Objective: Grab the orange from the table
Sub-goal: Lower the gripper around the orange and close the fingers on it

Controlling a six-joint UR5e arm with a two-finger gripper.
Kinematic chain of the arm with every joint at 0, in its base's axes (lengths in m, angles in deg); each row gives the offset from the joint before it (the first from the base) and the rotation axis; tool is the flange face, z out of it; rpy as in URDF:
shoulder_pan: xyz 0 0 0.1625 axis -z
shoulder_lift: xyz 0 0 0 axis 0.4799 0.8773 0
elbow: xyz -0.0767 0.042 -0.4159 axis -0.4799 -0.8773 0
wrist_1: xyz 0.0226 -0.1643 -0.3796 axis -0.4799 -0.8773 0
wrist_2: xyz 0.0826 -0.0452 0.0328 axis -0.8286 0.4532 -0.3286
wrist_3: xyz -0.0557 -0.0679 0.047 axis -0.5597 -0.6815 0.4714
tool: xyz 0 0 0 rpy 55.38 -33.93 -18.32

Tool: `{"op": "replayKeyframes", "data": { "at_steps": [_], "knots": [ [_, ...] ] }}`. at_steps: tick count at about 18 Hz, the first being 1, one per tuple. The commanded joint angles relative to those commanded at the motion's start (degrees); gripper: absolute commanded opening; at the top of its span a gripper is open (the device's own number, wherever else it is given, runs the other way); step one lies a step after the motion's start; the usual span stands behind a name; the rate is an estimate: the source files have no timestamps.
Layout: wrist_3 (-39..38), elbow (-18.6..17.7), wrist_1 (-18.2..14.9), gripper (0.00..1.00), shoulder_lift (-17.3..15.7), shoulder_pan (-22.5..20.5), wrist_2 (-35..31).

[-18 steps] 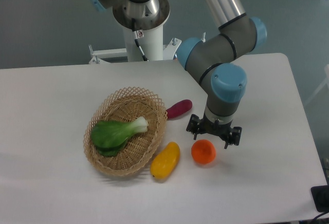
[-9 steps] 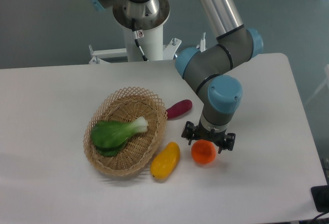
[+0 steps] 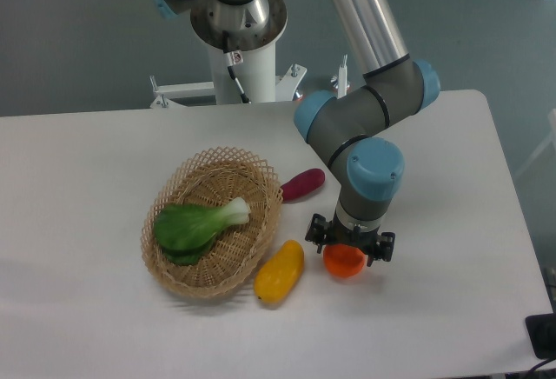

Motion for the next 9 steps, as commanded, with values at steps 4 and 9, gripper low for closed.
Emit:
{"op": "replayKeyframes", "data": {
  "at_steps": [4, 9],
  "knots": [
    [0.26, -0.09, 0.44, 0.92, 0.27, 0.00, -0.26],
    [0.26, -0.18, 0.36, 0.51, -0.35, 0.00, -0.35]
  ]
}}
